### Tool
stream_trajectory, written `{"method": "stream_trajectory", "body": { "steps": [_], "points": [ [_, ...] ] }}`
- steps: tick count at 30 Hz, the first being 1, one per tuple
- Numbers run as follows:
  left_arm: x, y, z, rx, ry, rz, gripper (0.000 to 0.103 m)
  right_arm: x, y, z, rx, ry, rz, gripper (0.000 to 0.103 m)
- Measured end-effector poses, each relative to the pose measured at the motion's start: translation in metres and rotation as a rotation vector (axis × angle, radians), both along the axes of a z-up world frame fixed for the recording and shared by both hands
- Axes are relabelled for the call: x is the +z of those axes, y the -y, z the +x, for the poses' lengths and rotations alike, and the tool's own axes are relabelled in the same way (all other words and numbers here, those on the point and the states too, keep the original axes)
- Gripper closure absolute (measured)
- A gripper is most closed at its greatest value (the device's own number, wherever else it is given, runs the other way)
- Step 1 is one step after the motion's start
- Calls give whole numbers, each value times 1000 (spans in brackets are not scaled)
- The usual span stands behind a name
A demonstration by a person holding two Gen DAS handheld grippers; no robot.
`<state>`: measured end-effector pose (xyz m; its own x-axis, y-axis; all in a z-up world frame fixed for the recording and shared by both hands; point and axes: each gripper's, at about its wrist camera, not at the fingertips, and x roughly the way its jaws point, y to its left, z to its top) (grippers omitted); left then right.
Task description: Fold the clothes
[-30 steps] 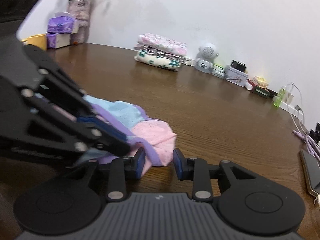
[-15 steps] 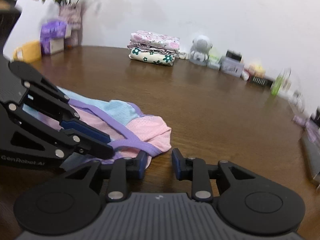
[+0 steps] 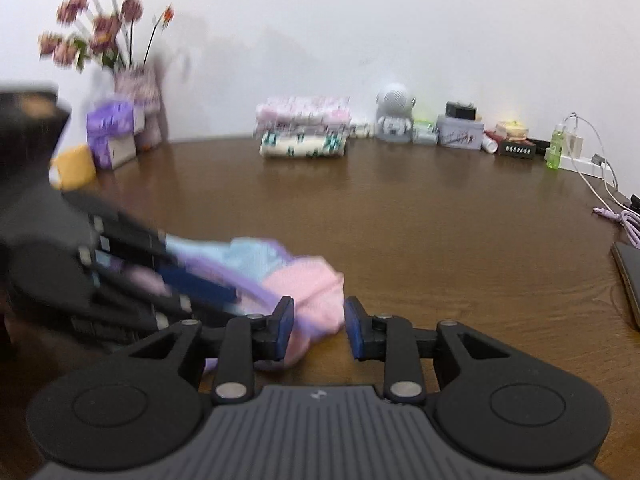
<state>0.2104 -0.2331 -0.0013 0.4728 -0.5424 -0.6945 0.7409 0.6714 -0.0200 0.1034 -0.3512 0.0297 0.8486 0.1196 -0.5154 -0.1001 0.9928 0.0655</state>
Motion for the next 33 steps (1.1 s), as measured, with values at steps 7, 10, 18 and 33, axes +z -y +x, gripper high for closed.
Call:
{"method": "stream_trajectory", "body": {
  "steps": [7, 10, 18, 33],
  "points": [
    [4, -2, -10, -34, 44, -3, 97, -5, -5, 7, 58, -34, -11, 72],
    [8, -4, -11, -35, 51, -13, 97, -9, -8, -1, 79, -56, -46, 72],
    [3, -6, -2, -3, -6, -11, 84, -10, -19, -10, 145, -79, -195, 69],
    [4, -12, 4, 21, -52, -77, 101, -12, -26, -1, 211, -85, -305, 67]
  ]
}}
